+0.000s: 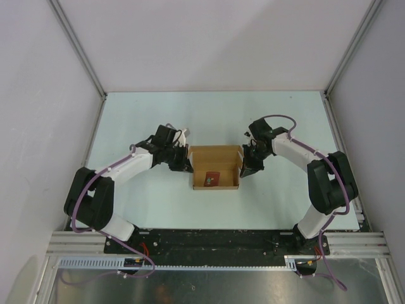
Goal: Fold the paper box
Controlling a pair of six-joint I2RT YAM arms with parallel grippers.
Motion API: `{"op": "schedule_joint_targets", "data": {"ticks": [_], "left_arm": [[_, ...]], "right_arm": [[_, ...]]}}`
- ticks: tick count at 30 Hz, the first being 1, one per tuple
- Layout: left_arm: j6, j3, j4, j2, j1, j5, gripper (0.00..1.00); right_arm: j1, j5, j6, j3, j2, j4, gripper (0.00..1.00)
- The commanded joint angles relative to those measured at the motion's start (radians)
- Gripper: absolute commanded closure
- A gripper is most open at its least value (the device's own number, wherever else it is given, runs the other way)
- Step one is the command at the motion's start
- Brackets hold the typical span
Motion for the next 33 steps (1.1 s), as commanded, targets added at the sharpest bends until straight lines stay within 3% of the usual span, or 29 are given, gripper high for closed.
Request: {"op": "schedule_joint_targets", "data": {"ticks": [1,33], "left_arm": [[-0.013,0.041,0.005,-0.036,-0.019,0.052,1.0],[-0.136,-0.017,0.091,-0.094,-0.082,0.009,1.0]], "right_arm": [[0.008,-0.039,0.016,0.038,-0.02,0.013,1.0],[0.056,-0.058,0.096,0.026,-0.02,0.077,1.0]]}}
